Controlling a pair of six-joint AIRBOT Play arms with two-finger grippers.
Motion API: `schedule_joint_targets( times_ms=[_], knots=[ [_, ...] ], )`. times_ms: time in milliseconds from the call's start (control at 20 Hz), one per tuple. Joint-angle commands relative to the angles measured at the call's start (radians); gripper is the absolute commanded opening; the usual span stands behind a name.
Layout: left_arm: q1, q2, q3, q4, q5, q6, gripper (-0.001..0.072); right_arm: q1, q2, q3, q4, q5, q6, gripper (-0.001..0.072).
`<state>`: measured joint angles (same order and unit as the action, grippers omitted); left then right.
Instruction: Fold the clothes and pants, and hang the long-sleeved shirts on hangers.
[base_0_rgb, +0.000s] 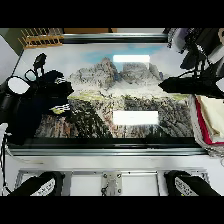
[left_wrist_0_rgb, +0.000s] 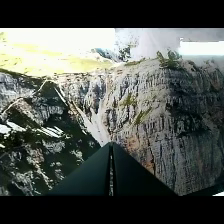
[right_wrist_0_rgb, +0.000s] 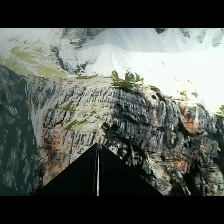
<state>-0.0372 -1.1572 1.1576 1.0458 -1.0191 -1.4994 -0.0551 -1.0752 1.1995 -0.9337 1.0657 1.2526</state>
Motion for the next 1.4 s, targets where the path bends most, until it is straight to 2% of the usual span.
schedule_joint_targets(
  times_ms=[0,450,750,800,850,900,1000,1150,1350],
  knots=[
    [0.0,0.001,0.0,0.0,0.0,0.0,0.0005,0.001,-0.001,0.0,0.0,0.0,0.0,0.0004],
    [0.0,0.001,0.0,0.0,0.0,0.0,0.0004,0.001,-0.001,0.0,0.0,0.0,0.0,0.0004],
    [0.016,0.001,0.0,0.026,0.05,0.016,0.0005,0.001,-0.001,0.0,0.0,0.0,0.0,0.0004],
    [0.034,0.001,0.006,0.068,0.05,0.055,0.0057,0.001,-0.001,0.0,0.0,0.0,0.0,0.0004],
    [0.056,0.001,0.016,0.132,0.039,0.076,0.0462,0.001,-0.001,0.0,0.0,0.0,0.0,0.0004],
    [0.085,0.001,0.024,0.205,0.036,0.069,0.071,0.001,-0.001,0.0,0.0,0.0,0.0,0.0004],
    [0.147,-0.001,0.018,0.356,0.038,0.064,0.0683,0.001,-0.001,0.0,0.0,0.0,0.0,0.0004],
    [0.229,-0.055,-0.035,0.558,0.046,0.035,0.0683,0.001,-0.001,0.0,0.0,0.0,0.0,0.0004],
    [0.311,-0.216,-0.093,0.638,0.137,-0.009,0.0683,0.001,0.0,0.0,0.0,0.0,0.0,0.0004]
  ],
)
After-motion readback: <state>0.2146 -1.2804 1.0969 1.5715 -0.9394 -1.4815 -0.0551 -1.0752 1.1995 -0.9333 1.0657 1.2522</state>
